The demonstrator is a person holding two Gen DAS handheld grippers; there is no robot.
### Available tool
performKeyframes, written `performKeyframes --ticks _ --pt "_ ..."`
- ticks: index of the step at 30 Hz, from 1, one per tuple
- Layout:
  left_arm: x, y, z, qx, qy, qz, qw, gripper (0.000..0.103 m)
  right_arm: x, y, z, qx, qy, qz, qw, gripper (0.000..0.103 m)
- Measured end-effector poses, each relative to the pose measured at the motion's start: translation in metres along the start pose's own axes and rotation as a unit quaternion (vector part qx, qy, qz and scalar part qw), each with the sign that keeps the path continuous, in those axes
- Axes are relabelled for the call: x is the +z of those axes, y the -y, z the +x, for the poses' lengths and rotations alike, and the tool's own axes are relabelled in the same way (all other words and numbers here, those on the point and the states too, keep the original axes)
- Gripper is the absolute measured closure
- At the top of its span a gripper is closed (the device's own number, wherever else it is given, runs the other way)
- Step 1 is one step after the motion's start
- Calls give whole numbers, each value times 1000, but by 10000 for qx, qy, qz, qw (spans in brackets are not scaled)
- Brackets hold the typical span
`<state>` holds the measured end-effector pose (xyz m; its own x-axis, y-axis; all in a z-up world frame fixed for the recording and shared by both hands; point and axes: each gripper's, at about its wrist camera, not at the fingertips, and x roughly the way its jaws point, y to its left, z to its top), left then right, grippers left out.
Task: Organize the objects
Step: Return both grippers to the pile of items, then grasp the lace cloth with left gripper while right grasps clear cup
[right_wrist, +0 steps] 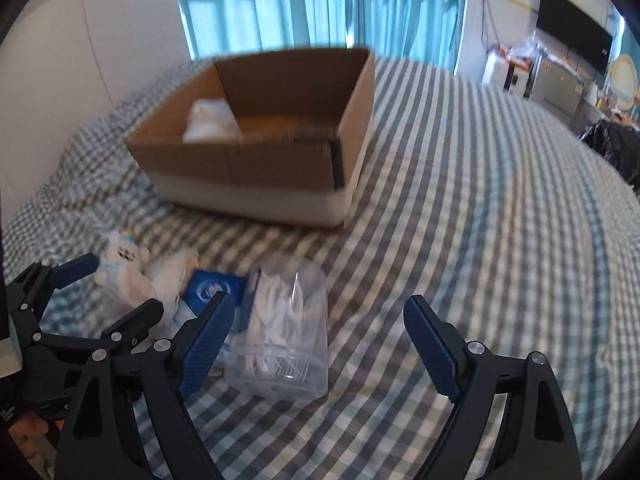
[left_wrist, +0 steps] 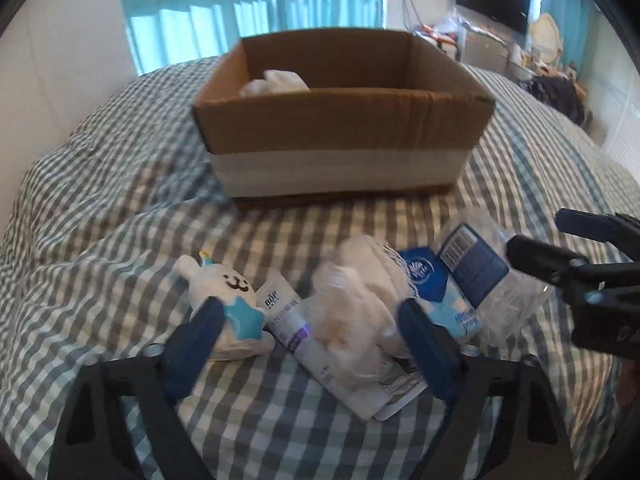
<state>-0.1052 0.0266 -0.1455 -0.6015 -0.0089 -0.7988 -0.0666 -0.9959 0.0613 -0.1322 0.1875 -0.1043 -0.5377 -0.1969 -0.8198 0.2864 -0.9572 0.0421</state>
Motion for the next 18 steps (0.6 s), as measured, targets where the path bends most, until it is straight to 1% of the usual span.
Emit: performKeyframes --ticks 1,2,3,4,5,6,7,8,10,13,14,16,18 --pt "-2 4 0 70 49 130 9999 25 -2 -1 5 11 -68 -8 10000 16" --pt "-3 8 0 98 78 293 9995 33 -4 -1 8 53 -112 -7 9999 16" --pt "-4 11 1 50 75 378 9992 41 -6 -2 11 132 -138 25 9998 16" --pt "-4 12 2 -105 -5 385 9992 63 -8 -3 13 162 -159 28 9997 16" --pt "-4 11 5 -299 -159 287 9990 74 -9 -5 16 145 -183 5 9997 16" --pt "-4 9 8 -419 -237 185 9987 76 -11 -8 18 147 -237 -22 9996 16" --pt "-5 9 7 -438 -210 189 9986 78 -12 -11 20 150 -298 -68 9994 18" --pt "-6 9 6 -458 -191 224 9985 84 -15 -15 23 162 -371 -138 9991 22" --pt "-6 7 2 -559 -167 198 9981 85 -19 -17 28 380 -463 -123 9981 38" --pt "-7 3 -8 -657 -23 144 9977 86 -24 -16 24 335 -416 -98 9985 38" --pt "-6 2 -10 -640 23 153 9978 87 -27 -17 20 218 -360 -153 9990 39" --pt "-6 1 -15 -677 37 156 9976 88 -31 -20 10 80 -292 -243 9992 39" --pt "-4 2 -21 -676 70 154 9976 88 -34 -20 -1 70 -226 -217 9995 39"
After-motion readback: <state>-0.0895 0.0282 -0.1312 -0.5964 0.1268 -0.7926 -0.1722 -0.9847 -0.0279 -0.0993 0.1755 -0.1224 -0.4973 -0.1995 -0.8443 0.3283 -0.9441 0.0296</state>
